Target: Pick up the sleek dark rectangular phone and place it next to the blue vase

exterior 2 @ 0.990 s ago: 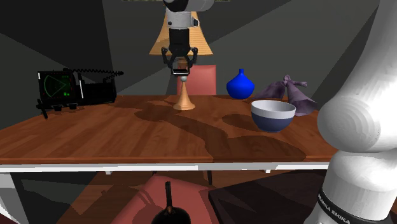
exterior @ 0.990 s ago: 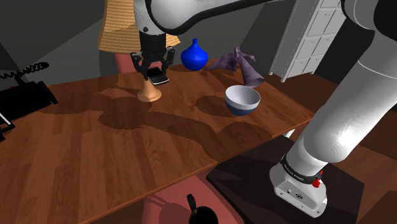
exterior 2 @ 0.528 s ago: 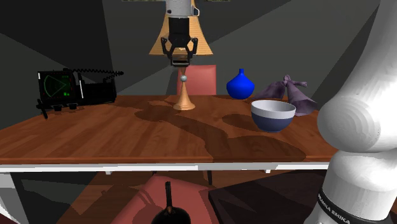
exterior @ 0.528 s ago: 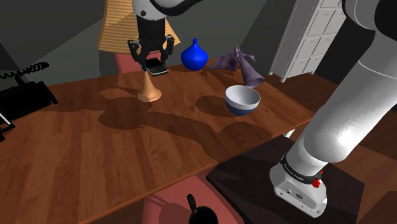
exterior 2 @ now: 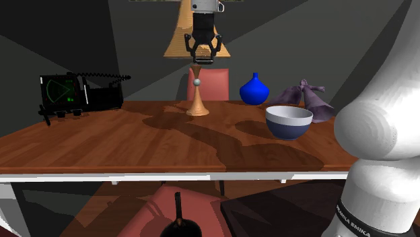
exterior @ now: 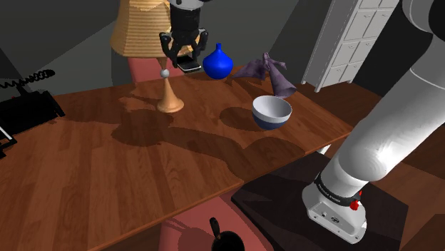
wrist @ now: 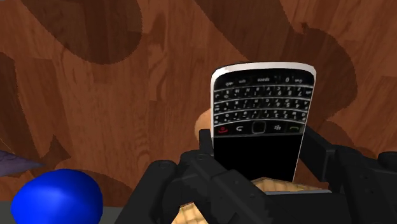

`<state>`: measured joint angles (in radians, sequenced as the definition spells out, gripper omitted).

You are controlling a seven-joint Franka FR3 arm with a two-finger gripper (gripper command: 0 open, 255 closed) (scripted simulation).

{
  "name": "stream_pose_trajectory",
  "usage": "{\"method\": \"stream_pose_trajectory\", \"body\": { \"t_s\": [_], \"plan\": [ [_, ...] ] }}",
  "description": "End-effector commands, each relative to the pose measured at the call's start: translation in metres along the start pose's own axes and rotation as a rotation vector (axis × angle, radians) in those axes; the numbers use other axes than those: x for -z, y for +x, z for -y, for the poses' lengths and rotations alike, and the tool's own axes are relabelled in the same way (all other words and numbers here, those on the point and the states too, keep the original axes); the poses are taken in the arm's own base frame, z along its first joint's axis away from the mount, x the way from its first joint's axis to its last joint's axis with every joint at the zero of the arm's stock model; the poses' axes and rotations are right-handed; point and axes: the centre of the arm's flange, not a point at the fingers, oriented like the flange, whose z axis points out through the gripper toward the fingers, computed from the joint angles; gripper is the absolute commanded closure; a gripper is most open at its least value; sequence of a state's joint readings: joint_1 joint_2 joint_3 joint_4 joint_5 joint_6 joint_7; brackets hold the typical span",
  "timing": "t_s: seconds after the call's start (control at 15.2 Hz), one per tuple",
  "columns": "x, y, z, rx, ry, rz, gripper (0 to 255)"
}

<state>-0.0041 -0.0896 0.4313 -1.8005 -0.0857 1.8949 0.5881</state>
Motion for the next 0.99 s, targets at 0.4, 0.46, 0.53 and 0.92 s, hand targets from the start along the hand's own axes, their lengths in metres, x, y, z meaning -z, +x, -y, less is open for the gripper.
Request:
{"method": "stream_pose_trajectory", "body": {
  "t_s": [0.4, 0.46, 0.53, 0.92],
  "plan": [
    [-0.006, 0.027, -0.101, 0.001, 0.001, -0.001, 255],
    [-0.007, 0.031, -0.113, 0.001, 0.001, -0.001, 255],
    [-0.007, 0.034, -0.126, 0.001, 0.001, -0.001, 255],
    [-0.012, 0.055, -0.202, 0.001, 0.001, -0.001, 255]
  ]
}}
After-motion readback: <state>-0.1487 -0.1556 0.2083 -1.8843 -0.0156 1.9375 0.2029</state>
